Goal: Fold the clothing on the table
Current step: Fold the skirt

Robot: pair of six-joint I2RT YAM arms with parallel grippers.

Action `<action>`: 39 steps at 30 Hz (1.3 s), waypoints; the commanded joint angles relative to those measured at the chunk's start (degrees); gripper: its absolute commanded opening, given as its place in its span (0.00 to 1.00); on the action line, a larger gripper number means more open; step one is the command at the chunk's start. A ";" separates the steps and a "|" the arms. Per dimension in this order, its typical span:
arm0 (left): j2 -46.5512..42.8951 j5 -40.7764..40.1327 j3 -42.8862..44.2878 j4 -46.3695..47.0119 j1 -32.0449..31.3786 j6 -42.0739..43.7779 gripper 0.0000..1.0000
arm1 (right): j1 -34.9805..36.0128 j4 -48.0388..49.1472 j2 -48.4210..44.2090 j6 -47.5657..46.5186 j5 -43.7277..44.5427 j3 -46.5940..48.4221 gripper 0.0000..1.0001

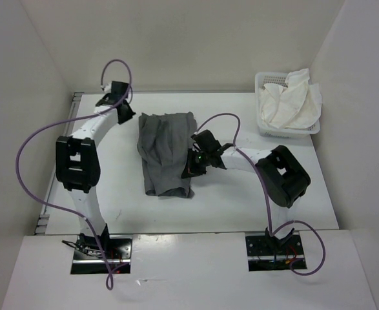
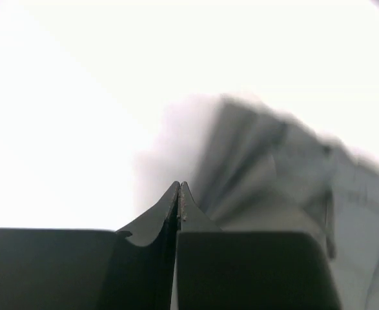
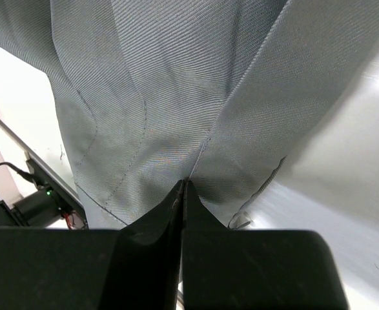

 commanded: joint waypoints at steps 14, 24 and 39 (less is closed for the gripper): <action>-22.95 24.64 -19.42 1.74 0.24 3.58 0.21 | 1.40 -7.01 -3.80 -5.43 -2.66 6.23 0.38; -37.20 16.23 -38.34 -1.14 -5.57 -1.34 0.87 | 1.40 -12.03 -8.11 -6.57 2.35 3.87 0.63; -26.49 10.51 -46.34 3.86 -17.26 -8.11 0.89 | 0.87 -9.13 -6.28 -4.90 2.35 -1.85 0.67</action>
